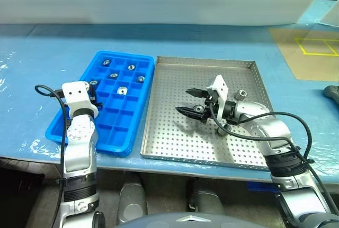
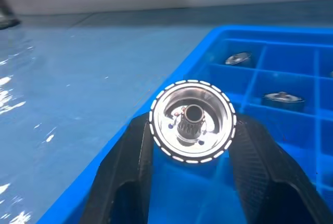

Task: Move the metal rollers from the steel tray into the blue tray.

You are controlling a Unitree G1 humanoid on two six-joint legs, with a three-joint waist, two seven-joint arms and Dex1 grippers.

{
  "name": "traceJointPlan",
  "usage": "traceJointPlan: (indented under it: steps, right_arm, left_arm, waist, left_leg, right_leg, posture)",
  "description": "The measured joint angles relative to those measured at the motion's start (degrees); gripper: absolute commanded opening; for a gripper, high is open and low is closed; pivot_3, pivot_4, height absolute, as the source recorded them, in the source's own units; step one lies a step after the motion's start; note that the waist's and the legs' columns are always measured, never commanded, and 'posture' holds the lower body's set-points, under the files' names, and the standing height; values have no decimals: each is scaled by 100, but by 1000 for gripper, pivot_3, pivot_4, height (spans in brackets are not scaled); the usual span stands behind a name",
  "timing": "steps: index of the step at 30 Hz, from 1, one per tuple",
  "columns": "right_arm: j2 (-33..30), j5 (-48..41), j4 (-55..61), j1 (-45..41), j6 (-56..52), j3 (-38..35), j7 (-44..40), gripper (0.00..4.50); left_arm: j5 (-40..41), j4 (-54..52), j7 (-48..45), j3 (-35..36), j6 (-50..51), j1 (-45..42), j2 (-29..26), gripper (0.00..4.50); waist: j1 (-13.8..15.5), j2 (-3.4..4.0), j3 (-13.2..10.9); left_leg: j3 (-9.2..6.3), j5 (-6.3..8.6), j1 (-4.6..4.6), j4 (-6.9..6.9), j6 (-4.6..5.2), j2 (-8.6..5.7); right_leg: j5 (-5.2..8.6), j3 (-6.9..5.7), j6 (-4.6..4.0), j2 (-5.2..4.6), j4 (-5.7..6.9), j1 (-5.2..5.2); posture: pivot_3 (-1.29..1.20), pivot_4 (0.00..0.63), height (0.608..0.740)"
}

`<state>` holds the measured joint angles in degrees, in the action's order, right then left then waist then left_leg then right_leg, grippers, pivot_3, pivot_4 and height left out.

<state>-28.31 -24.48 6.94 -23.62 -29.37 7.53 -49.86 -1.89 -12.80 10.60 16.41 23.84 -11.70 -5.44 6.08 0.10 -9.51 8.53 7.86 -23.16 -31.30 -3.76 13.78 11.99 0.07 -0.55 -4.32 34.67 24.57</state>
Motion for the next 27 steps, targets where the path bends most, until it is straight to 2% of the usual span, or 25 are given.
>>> traceJointPlan:
  steps: [5,11,27]
  right_arm:
    - [29,58,-96,-10,12,0,-65,4500]
    - [51,129,-128,-10,37,0,-119,4500]
    - [144,198,-144,-9,76,0,-158,4500]
  left_arm:
    - [-437,-214,717,6,367,113,198,1701]
    - [-757,-655,1099,8,863,432,437,1701]
    - [-271,-1159,341,-3,1738,430,515,1701]
  waist:
    - [-1,-2,0]
    - [24,-7,0]
    - [147,-8,0]
  left_leg:
    - [0,0,-6,-1,0,0]
    - [-2,0,-18,-1,0,1]
    - [-1,0,-20,-5,0,-2]
  right_leg:
    - [0,-1,1,0,0,6]
    - [0,-3,1,1,1,20]
    - [0,-2,1,-1,3,23]
  posture:
    - [175,150,740]
    - [175,150,740]
    - [177,150,740]
